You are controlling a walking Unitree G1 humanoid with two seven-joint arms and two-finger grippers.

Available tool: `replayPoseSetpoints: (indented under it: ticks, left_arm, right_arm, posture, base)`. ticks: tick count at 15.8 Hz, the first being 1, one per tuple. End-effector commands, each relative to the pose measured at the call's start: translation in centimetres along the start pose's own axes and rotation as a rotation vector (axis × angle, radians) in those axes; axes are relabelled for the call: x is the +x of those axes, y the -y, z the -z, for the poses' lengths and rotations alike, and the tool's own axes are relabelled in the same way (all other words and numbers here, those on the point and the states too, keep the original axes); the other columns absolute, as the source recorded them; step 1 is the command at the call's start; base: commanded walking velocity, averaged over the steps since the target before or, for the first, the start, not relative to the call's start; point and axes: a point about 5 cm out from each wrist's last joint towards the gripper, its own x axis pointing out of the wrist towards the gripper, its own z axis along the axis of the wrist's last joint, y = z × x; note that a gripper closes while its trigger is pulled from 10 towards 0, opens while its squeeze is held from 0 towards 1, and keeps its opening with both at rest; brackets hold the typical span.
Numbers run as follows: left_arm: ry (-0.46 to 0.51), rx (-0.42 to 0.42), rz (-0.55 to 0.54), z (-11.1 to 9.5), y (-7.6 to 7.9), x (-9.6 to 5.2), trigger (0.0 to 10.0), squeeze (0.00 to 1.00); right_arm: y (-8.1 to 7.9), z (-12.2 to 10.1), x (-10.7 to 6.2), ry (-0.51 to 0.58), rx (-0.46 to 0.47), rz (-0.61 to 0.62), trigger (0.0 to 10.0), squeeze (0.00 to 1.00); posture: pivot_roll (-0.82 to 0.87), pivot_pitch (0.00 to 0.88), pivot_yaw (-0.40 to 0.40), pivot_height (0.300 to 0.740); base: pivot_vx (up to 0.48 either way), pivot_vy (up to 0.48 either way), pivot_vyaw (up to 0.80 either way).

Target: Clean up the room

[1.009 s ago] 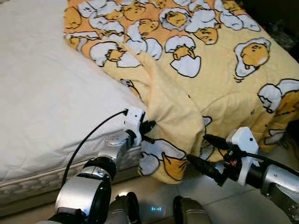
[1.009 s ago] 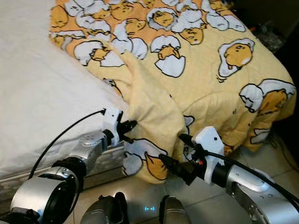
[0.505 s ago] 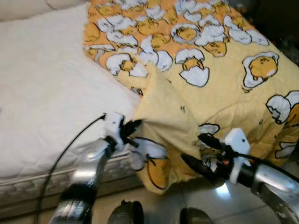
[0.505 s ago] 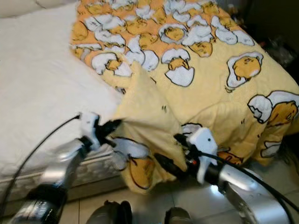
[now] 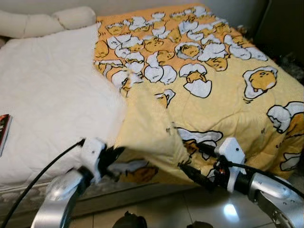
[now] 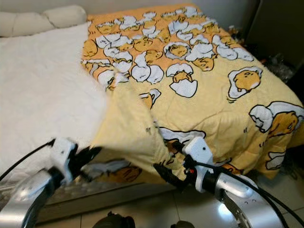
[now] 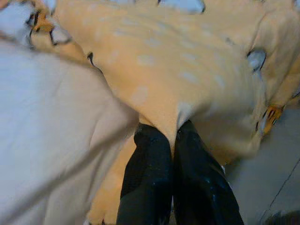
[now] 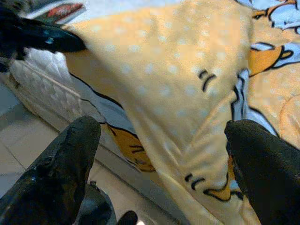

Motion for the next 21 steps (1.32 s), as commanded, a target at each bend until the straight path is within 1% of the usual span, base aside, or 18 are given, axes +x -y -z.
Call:
replayPoseSetpoints:
  ticks: [1, 4, 6, 8, 12, 13, 14, 15, 16, 17, 18, 19, 20, 21]
  left_arm:
    - [-0.067, 0.016, -0.041, 0.6, -0.1, -1.0, 0.0, 0.0]
    - [-0.189, -0.015, -0.072, 2.6, 1.1, -2.2, 0.0, 0.0]
    - [-0.229, -0.019, -0.087, 3.1, 1.4, -2.7, 0.0, 0.0]
    - [-0.272, -0.019, -0.131, 4.3, 1.5, -3.7, 0.0, 0.0]
    - [-0.321, -0.011, -0.193, 5.2, 0.4, -5.3, 0.0, 0.0]
    - [-0.335, 0.001, -0.211, 5.9, -0.3, -5.6, 0.0, 0.0]
    - [-0.352, 0.009, -0.225, 6.9, -1.1, -5.5, 0.0, 0.0]
    - [-0.358, 0.014, -0.229, 7.2, -1.4, -5.5, 0.0, 0.0]
    - [-0.363, 0.024, -0.239, 7.4, -1.9, -5.5, 2.7, 0.0]
    - [-0.362, 0.056, -0.266, 6.9, -2.3, -5.5, 8.4, 0.0]
    - [-0.353, 0.062, -0.289, 6.5, -2.6, -5.3, 10.0, 0.0]
    - [-0.333, 0.04, -0.281, 6.2, -2.7, -5.0, 10.0, 0.0]
    - [-0.321, 0.046, -0.265, 6.2, -2.8, -4.7, 10.0, 0.62]
    - [-0.311, 0.049, -0.255, 6.2, -2.8, -4.4, 10.0, 1.0]
  right_arm:
    - [-0.1, 0.1, 0.1, -0.013, -0.029, -0.021, 10.0, 0.0]
    - [-0.2, 0.4, 0.3, -0.04, -0.043, -0.045, 10.0, 0.0]
    - [-0.3, 0.6, 0.3, -0.052, -0.048, -0.055, 10.0, 0.0]
    - [-0.4, 0.6, 0.5, -0.053, -0.052, -0.07, 10.0, 0.0]
    - [-0.7, 0.7, 1.0, -0.044, -0.046, -0.09, 10.0, 0.0]
    - [-0.9, 0.7, 1.2, -0.04, -0.044, -0.095, 10.0, 0.0]
    - [-1.0, 0.7, 1.4, -0.037, -0.041, -0.098, 10.0, 0.0]
    - [-1.0, 0.7, 1.5, -0.036, -0.041, -0.099, 10.0, 0.0]
    - [-1.1, 0.8, 1.6, -0.034, -0.039, -0.099, 10.0, 0.0]
    - [-1.1, 0.8, 1.6, -0.032, -0.037, -0.097, 10.0, 0.0]
    - [-1.0, 0.8, 1.6, -0.03, -0.036, -0.095, 10.0, 0.0]
    - [-0.9, 0.8, 1.6, -0.029, -0.036, -0.093, 10.0, 0.0]
    - [-0.8, 0.8, 1.7, -0.028, -0.037, -0.09, 10.0, 0.0]
    - [-0.8, 0.8, 1.8, -0.025, -0.037, -0.087, 10.0, 0.0]
  posture:
    - [-0.1, 0.014, 0.102, 0.74]
    - [-0.09, 0.032, 0.081, 0.74]
    - [-0.09, 0.039, 0.072, 0.74]
    - [-0.08, 0.055, 0.059, 0.74]
    - [-0.05, 0.071, 0.053, 0.74]
    - [-0.05, 0.076, 0.052, 0.74]
    - [-0.05, 0.077, 0.053, 0.74]
    - [-0.05, 0.077, 0.054, 0.74]
    - [-0.05, 0.074, 0.058, 0.74]
    - [-0.05, 0.072, 0.059, 0.74]
    - [-0.05, 0.069, 0.06, 0.74]
    - [-0.05, 0.066, 0.06, 0.74]
    - [-0.05, 0.061, 0.061, 0.74]
    - [-0.05, 0.056, 0.062, 0.74]
  base:
    - [0.0, 0.0, 0.0]
    - [0.0, 0.0, 0.0]
    - [0.0, 0.0, 0.0]
    - [0.0, 0.0, 0.0]
    - [0.0, 0.0, 0.0]
    - [0.0, 0.0, 0.0]
    - [0.0, 0.0, 0.0]
    - [0.0, 0.0, 0.0]
    - [0.0, 0.0, 0.0]
    - [0.0, 0.0, 0.0]
    - [0.0, 0.0, 0.0]
    - [0.0, 0.0, 0.0]
    - [0.0, 0.0, 0.0]
    - [0.0, 0.0, 0.0]
